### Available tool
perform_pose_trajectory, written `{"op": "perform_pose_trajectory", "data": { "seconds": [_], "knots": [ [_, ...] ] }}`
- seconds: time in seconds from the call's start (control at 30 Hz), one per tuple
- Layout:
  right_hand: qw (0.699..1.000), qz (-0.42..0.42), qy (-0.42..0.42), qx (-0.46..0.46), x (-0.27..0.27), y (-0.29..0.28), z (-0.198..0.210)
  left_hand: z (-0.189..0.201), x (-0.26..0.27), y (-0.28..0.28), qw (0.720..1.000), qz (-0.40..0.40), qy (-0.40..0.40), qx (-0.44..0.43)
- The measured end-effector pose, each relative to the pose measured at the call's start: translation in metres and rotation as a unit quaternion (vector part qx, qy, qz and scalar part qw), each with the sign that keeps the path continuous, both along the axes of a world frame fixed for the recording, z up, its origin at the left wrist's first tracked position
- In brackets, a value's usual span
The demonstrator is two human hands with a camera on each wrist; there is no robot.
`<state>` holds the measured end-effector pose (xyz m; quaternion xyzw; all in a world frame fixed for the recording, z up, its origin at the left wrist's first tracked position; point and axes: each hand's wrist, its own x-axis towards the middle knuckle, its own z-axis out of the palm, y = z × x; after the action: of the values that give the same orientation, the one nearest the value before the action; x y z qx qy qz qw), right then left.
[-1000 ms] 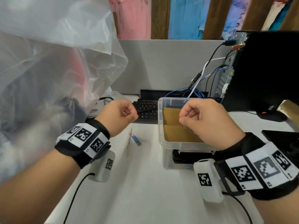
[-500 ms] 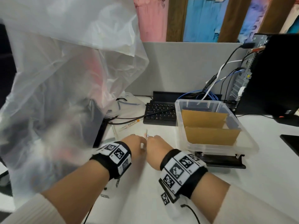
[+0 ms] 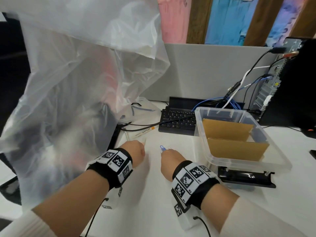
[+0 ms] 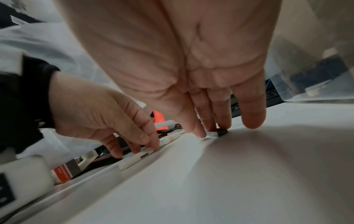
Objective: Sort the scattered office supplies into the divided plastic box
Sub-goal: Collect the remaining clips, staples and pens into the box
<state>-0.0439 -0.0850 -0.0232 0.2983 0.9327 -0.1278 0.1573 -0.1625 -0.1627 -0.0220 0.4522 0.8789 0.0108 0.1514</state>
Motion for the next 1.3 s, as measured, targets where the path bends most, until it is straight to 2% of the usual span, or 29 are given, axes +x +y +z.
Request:
{"op": "perform_pose_trajectory", "data": {
  "seconds": [0.07, 0.13, 0.2, 0.27, 0.43, 0.53, 0.7, 0.8, 1.07, 1.3],
  "knots": [
    [1.0, 0.018, -0.016, 0.013, 0.002, -0.001, 0.0, 0.0, -0.002, 0.0, 1.0, 0.004, 0.001, 0.004],
    [0.998, 0.03, -0.052, 0.022, 0.004, -0.001, -0.001, -0.002, -0.003, 0.001, 0.999, 0.01, -0.002, 0.038],
    [0.998, 0.03, -0.051, 0.017, 0.004, 0.0, -0.002, -0.006, 0.0, 0.003, 0.997, 0.005, -0.02, 0.079],
    [0.999, 0.032, -0.034, 0.004, 0.008, 0.001, 0.001, -0.011, 0.007, 0.007, 0.996, -0.013, -0.036, 0.077],
    [0.997, 0.001, 0.071, -0.012, 0.012, 0.007, -0.004, -0.02, 0.024, 0.025, 0.998, -0.039, -0.023, 0.041],
    [0.998, -0.039, 0.057, -0.006, 0.013, 0.007, -0.005, -0.017, 0.031, 0.03, 0.999, -0.044, 0.003, 0.005],
    [0.999, -0.044, 0.021, -0.019, 0.009, 0.004, -0.005, -0.014, 0.039, 0.032, 0.998, -0.048, 0.023, -0.033],
    [0.997, -0.056, 0.044, -0.013, 0.012, 0.004, -0.003, -0.014, 0.039, 0.027, 0.998, -0.049, 0.019, -0.022],
    [0.983, -0.067, 0.167, -0.027, 0.018, 0.008, 0.011, -0.014, 0.027, 0.01, 0.998, -0.036, -0.018, 0.043],
    [0.985, -0.044, 0.164, -0.011, 0.016, 0.015, 0.026, -0.011, 0.013, 0.004, 0.997, -0.008, -0.031, 0.07]
  ]
}}
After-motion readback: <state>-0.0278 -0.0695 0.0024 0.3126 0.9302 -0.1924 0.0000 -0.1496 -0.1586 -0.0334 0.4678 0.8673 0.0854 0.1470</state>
